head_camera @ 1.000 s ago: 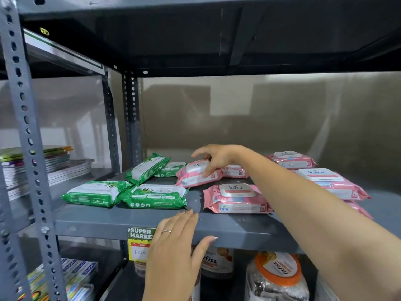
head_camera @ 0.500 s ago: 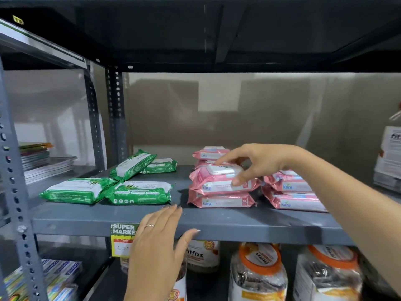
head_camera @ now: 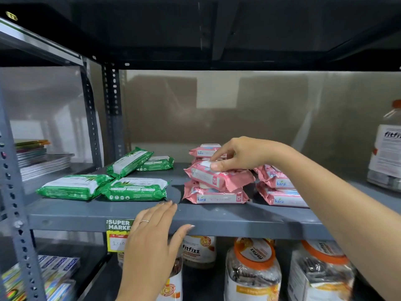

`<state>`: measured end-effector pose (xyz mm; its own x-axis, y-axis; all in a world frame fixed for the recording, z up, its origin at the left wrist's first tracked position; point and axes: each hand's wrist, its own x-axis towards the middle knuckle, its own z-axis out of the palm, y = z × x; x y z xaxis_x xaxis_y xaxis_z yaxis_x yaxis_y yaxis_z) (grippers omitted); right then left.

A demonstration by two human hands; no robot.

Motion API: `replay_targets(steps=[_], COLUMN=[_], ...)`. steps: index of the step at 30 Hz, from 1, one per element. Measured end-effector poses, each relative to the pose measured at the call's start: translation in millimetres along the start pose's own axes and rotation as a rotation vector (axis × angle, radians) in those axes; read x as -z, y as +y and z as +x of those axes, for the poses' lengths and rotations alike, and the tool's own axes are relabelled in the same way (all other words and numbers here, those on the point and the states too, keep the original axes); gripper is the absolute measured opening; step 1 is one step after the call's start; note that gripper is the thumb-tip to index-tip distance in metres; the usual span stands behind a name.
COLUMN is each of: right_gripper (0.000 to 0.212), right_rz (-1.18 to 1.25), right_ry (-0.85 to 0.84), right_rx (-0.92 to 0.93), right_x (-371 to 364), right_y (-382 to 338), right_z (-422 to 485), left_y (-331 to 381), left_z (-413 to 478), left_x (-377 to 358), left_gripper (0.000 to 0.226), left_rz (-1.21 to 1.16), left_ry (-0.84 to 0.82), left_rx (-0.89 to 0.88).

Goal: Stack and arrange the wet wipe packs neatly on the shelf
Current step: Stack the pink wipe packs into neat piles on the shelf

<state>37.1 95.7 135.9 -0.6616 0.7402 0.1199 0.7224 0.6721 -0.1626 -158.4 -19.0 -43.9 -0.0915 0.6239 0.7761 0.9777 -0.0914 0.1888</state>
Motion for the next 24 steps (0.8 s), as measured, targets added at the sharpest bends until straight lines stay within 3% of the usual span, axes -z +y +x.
replay_targets(steps=[1, 7, 12, 19, 24], right_gripper=[0.026, 0.041, 0.043, 0.050, 0.038], right_rz=[-0.010, 0.011, -0.047, 0.093, -0.022], right_ry=[-0.005, -0.181, -0.073, -0.254, -0.151], right_rx=[0.009, -0.038, -0.023, -0.024, -0.009], right_x=[0.6, 8.0, 2.6, 12.8, 11.8], right_y=[-1.0, 0.9, -8.8, -6.5, -15.9], right_z=[0.8, -2.6, -3.0, -5.0, -2.4], left_y=[0.0, 0.8, 0.5, 1.4, 2.0], left_z=[-0.2, -0.6, -0.6, -0.6, 0.5], left_x=[-0.2, 0.2, -0.1, -0.2, -0.2], left_gripper=[0.059, 0.063, 0.064, 0.063, 0.061], left_rz=[-0.003, 0.011, 0.007, 0.006, 0.002], left_ry=[-0.003, -0.017, -0.017, 0.001, 0.008], left_rx=[0.003, 0.020, 0.020, 0.015, 0.017])
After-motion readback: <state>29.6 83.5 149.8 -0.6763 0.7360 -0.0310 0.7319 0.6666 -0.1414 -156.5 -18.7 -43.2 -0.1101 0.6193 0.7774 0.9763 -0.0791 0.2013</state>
